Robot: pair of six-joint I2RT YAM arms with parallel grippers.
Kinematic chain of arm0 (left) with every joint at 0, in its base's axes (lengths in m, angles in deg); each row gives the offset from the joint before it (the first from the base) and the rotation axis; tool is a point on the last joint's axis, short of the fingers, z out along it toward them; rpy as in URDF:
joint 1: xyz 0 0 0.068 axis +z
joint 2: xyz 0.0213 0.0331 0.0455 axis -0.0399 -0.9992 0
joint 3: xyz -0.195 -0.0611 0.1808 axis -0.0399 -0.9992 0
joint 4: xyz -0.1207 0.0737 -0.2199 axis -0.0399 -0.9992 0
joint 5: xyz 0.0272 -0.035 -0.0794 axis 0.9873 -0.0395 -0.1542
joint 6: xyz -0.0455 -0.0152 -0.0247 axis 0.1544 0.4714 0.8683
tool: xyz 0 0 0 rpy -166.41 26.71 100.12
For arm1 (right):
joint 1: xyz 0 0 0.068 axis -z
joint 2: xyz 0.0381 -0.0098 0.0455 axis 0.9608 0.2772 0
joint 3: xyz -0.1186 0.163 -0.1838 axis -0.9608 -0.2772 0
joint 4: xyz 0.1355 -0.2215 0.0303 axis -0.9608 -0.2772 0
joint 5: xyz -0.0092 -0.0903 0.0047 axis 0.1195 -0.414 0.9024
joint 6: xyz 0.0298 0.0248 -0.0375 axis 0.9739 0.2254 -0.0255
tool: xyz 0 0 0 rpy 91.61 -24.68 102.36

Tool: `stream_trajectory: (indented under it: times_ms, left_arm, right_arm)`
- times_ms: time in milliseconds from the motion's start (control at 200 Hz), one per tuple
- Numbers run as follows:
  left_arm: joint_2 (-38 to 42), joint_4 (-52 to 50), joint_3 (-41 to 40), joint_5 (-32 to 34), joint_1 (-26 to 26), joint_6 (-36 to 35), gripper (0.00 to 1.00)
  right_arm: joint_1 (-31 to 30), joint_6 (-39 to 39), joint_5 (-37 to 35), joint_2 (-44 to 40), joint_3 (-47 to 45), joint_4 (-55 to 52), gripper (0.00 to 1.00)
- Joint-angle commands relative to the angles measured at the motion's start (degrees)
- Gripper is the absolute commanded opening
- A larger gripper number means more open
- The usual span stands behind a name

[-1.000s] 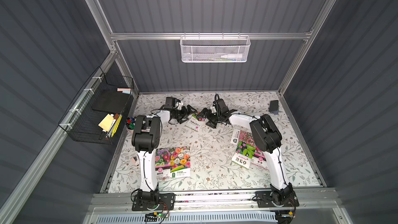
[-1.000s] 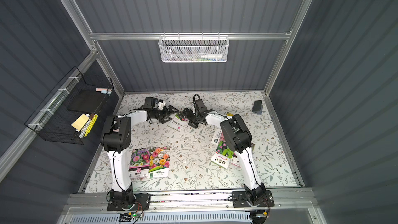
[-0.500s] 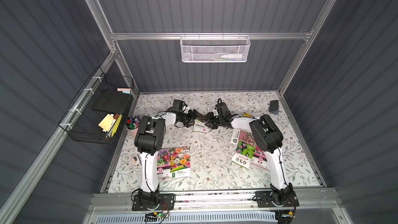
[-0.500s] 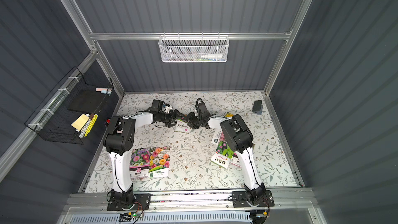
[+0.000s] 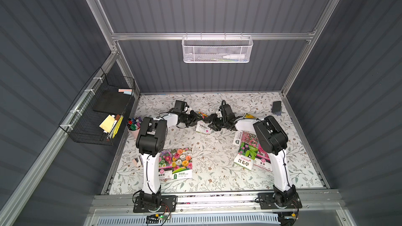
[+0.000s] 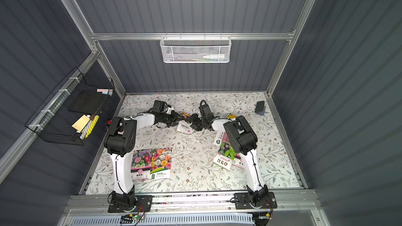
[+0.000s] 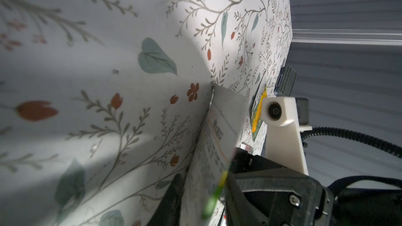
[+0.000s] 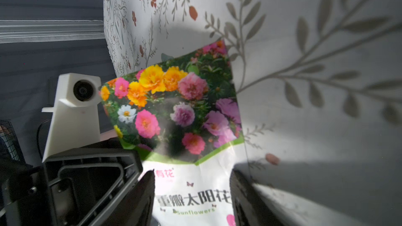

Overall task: Arrange the seed packets in a row
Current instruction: Pick up the seed packet from the center of the board.

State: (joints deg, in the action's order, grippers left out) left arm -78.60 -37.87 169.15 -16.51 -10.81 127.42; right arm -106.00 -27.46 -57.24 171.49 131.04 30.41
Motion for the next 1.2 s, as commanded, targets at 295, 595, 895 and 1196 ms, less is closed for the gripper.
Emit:
stream_trajectory:
  times_ms: [295,595,895,1196]
  left_arm:
    - [4.90,-0.18,1.29,-0.02,-1.05,1.78,0.00]
    - [7.60,19.09,-3.29,-6.30,-1.50,16.02,0.00]
    - [8.26,32.80,-6.11,-8.42,-2.23,26.79,0.00]
    - [9.70,33.80,-7.79,-10.22,-3.59,27.73,0.00]
  right_arm:
    - [3.06,-1.26,-1.24,-11.71,-11.29,-1.55,0.73]
    - [6.90,0.85,5.72,-21.07,-20.25,5.82,0.75]
    - [8.10,12.71,11.31,-20.72,-23.27,23.99,0.69]
    - [8.04,17.72,12.58,-18.73,-21.89,31.33,0.38]
